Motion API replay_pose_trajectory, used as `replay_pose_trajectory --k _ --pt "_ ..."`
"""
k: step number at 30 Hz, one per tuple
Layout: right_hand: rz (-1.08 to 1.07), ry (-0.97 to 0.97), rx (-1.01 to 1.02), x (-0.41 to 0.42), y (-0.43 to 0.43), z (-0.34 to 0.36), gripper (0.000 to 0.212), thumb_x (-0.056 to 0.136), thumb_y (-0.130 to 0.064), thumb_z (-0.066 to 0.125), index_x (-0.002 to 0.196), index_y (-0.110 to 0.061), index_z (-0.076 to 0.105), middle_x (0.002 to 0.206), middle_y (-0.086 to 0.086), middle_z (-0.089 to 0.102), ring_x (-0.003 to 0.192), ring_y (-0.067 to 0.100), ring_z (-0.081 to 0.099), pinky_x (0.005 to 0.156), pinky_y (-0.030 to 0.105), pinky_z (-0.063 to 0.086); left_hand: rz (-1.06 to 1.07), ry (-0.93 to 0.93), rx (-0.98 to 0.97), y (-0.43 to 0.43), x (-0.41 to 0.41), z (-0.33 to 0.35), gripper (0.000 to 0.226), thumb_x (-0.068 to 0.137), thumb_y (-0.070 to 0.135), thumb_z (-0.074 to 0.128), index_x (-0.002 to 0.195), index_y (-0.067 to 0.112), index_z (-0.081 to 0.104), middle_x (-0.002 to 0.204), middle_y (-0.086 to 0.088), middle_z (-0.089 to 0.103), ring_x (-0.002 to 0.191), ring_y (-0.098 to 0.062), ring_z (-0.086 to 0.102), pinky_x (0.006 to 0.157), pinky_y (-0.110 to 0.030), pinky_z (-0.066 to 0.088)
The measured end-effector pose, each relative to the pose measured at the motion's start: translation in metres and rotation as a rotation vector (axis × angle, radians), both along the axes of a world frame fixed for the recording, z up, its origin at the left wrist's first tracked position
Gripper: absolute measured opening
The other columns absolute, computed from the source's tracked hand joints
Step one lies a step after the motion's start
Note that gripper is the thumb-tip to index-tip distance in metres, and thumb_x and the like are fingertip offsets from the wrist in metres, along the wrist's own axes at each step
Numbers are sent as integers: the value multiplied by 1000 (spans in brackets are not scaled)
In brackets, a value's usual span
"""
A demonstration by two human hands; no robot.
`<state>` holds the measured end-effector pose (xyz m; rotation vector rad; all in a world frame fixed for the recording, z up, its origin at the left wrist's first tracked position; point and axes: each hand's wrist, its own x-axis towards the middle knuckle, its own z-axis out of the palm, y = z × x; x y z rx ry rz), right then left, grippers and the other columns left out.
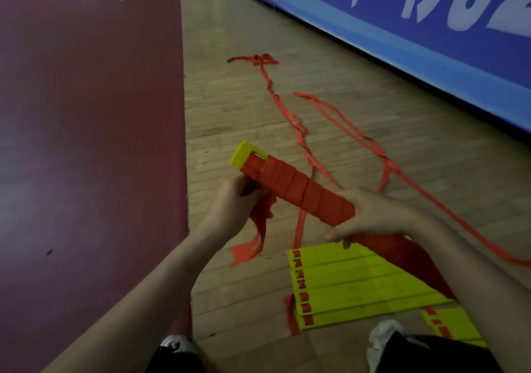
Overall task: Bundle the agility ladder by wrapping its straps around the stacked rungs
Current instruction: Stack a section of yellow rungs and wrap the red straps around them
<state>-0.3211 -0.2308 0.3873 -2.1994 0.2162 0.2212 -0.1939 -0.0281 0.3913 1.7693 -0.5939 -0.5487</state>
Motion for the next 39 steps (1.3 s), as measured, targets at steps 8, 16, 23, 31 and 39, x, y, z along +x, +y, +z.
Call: replay_pose_trajectory --k 8,16,23,31,39 --pt "-45 -1 -44 12 -11 -5 27 79 -22 78 95 -25 56 67 -4 63 53 6 62 51 20 47 -160 451 71 17 9 -3 28 89 7 62 109 -12 62 77 -8 68 64 -14 65 65 -25 58" --pt "-67 -79 -815 20 8 -10 60 90 -40 57 142 -50 30 133 -1 59 123 26 54 92 36 45 -69 435 -66 7 0 -7 18 95 4 53 106 -8 60 79 -11 69 63 -14 67 62 -24 58" --pt "-79 -121 -740 24 13 -34 64 90 -17 54 142 -47 30 141 -6 52 126 23 52 97 36 46 31 417 -84 2 -2 -10 16 93 -2 53 104 -11 62 85 -14 69 60 -11 68 59 -23 57" --pt "-71 -170 -948 21 25 -35 71 95 -17 47 149 -46 10 136 -2 47 125 26 45 97 41 38 204 542 -153 -2 -7 -9 29 96 31 51 81 11 66 70 -13 69 63 -23 68 73 -35 53" --pt "-93 -3 -249 7 1 -9 57 57 -63 75 96 -23 69 81 -7 70 77 6 64 66 18 44 13 377 -223 4 2 -20 35 97 23 51 100 -8 66 89 -26 69 81 -33 67 77 -39 56"
